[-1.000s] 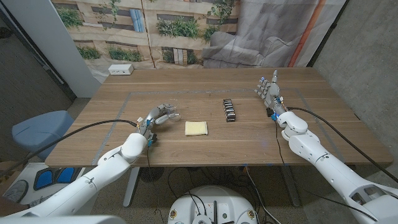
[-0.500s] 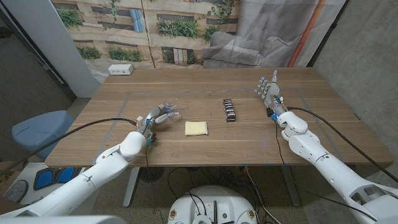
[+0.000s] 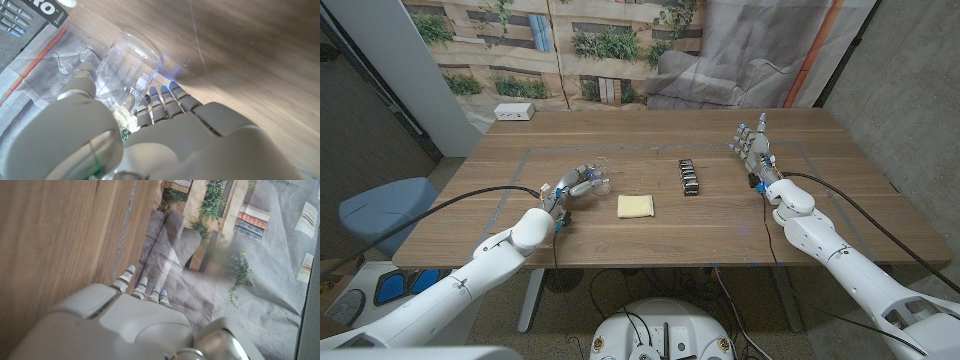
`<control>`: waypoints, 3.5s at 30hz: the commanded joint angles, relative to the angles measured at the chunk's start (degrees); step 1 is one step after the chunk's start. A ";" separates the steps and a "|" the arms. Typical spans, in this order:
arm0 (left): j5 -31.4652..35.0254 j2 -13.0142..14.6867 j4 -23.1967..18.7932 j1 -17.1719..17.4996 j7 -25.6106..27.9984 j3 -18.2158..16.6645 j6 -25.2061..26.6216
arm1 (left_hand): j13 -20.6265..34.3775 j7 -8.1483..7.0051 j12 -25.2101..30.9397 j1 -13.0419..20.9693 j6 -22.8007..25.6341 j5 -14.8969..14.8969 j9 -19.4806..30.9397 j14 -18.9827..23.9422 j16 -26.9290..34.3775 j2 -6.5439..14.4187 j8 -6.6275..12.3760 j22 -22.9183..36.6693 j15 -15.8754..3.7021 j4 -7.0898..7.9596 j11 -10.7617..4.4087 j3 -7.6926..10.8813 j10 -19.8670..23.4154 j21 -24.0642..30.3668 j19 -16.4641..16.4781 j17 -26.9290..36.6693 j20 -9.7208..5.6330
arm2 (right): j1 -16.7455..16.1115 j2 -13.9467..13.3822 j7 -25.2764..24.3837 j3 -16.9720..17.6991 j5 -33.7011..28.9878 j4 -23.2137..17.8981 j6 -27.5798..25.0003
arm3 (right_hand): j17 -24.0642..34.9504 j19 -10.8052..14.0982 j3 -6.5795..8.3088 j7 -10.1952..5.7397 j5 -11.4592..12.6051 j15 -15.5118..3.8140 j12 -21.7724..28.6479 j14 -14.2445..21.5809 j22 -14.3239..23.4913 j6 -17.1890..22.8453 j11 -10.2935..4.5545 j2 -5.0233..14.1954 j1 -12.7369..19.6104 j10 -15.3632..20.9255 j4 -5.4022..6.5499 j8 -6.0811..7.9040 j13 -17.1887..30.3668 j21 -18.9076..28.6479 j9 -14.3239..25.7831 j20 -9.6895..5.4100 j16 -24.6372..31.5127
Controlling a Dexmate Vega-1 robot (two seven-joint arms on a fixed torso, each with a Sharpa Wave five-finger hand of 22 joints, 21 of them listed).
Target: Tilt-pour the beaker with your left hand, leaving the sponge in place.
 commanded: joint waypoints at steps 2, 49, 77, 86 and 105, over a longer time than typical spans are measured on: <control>-0.38 0.45 -0.01 -0.19 -1.97 0.12 -0.20 | -0.16 0.07 -0.01 0.03 -0.28 0.09 0.09 -0.70 -0.03 -0.74 -0.31 0.15 0.25 -0.12 0.09 -0.23 -0.58 0.03 -0.39 0.12 0.11 | 0.02 -0.01 0.00 0.00 0.00 0.04 0.03 | 0.19 -0.01 -0.41 -0.06 0.33 -1.10 0.34 -0.27 0.26 -0.41 0.07 4.91 0.38 -0.36 -0.02 0.32 0.30 0.18 0.10 0.49 0.18; -6.66 7.50 0.29 -3.75 -17.62 -1.57 -4.35 | -4.45 9.62 -0.45 -5.75 -24.24 -0.59 0.05 -25.93 -0.24 -6.37 -7.33 -0.15 6.53 0.35 8.40 -2.92 -25.84 -0.59 -21.17 -0.02 -0.70 | -0.02 -0.03 -0.04 0.01 0.00 -0.05 0.00 | 0.19 -0.01 -0.41 -0.05 0.33 -1.07 0.38 -0.24 0.26 -0.44 0.07 4.90 0.37 -0.25 -0.02 0.30 0.30 0.18 0.10 0.53 0.19; -15.49 0.81 8.99 -7.60 -19.10 -4.81 -11.49 | -4.55 9.06 0.52 -8.69 -21.85 -0.84 0.00 -24.97 0.55 -3.96 -6.37 -0.12 6.34 1.89 7.39 -2.86 -25.04 0.04 -21.66 -0.04 -0.20 | -0.02 -0.03 -0.05 0.01 0.01 -0.08 -0.03 | 0.19 -0.03 -0.41 -0.05 0.33 -1.13 0.34 -0.31 0.26 -0.49 0.08 4.91 0.38 -0.35 -0.02 0.29 0.30 0.18 0.10 0.50 0.17; -17.19 -2.90 11.29 -8.83 -16.48 -4.77 -10.97 | -4.63 8.44 1.09 -10.78 -19.77 -1.14 -0.05 -23.15 0.96 -2.32 -5.97 -0.13 5.51 2.63 6.33 -2.86 -23.24 0.72 -19.87 -0.09 -0.43 | -0.03 -0.04 -0.07 0.01 0.01 -0.11 -0.03 | 0.19 -0.05 -0.40 -0.06 0.34 -1.13 0.37 -0.27 0.26 -0.42 0.06 4.92 0.38 -0.29 -0.02 0.31 0.30 0.17 0.10 0.51 0.18; -21.27 -7.18 14.03 -7.84 -13.57 -5.76 -11.95 | -4.80 7.14 1.84 -13.82 -13.58 -1.48 -0.13 -17.07 1.40 0.60 -5.39 -0.18 3.37 2.48 4.02 -2.40 -17.34 1.57 -14.30 -0.23 -1.66 | -0.03 -0.03 -0.05 0.01 0.01 -0.07 -0.01 | 0.19 0.01 -0.40 0.00 0.34 -1.06 0.36 -0.22 0.26 -0.40 0.00 4.92 0.37 -0.31 -0.02 0.32 0.30 0.19 0.10 0.46 0.20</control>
